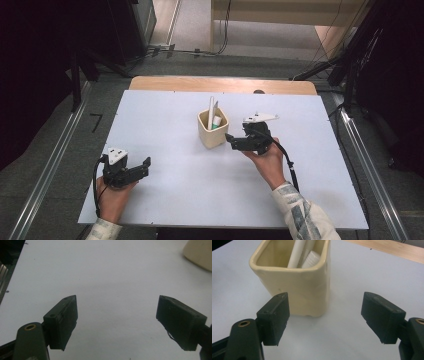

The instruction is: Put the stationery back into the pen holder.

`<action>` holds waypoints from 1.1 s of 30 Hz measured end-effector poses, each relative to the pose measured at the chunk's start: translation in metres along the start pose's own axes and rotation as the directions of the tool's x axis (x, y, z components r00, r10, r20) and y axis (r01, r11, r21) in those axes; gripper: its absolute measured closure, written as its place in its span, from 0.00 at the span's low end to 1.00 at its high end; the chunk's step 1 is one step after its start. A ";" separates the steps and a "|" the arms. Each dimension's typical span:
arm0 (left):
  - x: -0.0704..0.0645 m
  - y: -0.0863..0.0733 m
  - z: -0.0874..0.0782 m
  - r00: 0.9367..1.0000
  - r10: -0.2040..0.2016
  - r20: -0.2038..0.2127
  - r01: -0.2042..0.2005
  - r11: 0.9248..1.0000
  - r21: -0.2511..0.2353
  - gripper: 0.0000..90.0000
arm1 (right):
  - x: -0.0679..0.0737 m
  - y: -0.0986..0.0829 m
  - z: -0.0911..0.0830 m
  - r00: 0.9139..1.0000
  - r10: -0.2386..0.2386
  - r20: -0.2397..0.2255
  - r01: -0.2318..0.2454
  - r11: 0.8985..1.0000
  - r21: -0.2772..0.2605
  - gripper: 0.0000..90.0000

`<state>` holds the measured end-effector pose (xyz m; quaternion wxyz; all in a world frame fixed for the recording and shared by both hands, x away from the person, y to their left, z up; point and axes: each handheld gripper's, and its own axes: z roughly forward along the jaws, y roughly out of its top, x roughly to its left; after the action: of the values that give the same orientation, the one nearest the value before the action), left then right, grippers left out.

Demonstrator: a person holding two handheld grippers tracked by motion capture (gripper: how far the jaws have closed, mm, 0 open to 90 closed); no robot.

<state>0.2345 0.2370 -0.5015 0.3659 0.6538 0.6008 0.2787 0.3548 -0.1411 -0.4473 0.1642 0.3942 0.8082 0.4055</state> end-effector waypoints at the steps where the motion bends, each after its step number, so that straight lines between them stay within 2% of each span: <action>1: 0.000 0.000 0.000 1.000 0.000 0.000 0.000 1.000 -0.001 0.20 | -0.001 -0.001 0.000 1.000 0.000 0.001 0.000 1.000 0.002 0.24; 11: 0.000 0.000 0.000 1.000 0.000 0.001 0.000 1.000 0.000 0.20 | -0.002 -0.012 -0.005 1.000 0.004 0.013 -0.005 1.000 0.007 0.24; 33: -0.002 0.000 0.000 1.000 0.007 0.000 -0.007 1.000 -0.002 0.20 | -0.024 -0.037 -0.024 0.998 0.035 0.052 -0.037 0.999 0.030 0.24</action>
<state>0.2345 0.2348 -0.5015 0.3655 0.6556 0.5983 0.2804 0.3371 -0.1853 -0.4631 0.1715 0.4214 0.8026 0.3858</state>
